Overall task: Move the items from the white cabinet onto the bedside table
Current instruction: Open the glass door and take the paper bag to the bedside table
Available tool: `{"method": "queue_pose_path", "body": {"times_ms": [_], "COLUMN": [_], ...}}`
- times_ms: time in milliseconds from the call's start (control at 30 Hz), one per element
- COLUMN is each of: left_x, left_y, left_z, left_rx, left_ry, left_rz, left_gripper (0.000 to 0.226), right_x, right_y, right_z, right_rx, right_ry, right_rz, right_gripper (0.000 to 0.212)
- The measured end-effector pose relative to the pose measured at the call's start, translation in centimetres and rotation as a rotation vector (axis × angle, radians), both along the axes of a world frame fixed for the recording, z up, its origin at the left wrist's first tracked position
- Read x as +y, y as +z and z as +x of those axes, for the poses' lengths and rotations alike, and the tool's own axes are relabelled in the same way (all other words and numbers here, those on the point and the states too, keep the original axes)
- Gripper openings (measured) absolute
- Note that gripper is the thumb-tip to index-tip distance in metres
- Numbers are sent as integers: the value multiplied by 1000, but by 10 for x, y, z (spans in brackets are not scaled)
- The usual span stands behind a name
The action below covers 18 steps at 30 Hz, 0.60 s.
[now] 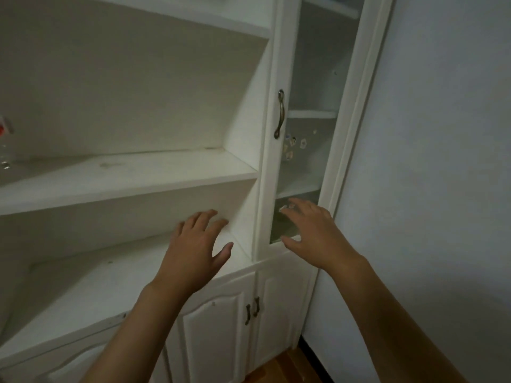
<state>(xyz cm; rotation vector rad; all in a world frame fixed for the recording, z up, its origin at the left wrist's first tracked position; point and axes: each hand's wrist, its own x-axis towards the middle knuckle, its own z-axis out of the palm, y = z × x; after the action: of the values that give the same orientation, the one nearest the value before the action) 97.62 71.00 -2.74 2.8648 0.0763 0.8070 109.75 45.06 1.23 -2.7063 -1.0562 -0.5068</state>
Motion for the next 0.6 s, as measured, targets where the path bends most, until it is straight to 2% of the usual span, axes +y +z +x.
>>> {"method": "queue_pose_path", "body": {"times_ms": [367,600], "left_x": [10,17], "left_y": [31,57], "left_z": [150,228], "left_rx": [-48,-99], "left_ry": [-27,-94], "left_rz": [13,-4], "left_gripper": [64,67], "right_x": [42,71], "right_y": [65,110], "right_z": [147,203], "right_rx": [-193,-477], "right_ry": [74,57], "right_rz": [-48,-127], "right_gripper": [67,64]}}
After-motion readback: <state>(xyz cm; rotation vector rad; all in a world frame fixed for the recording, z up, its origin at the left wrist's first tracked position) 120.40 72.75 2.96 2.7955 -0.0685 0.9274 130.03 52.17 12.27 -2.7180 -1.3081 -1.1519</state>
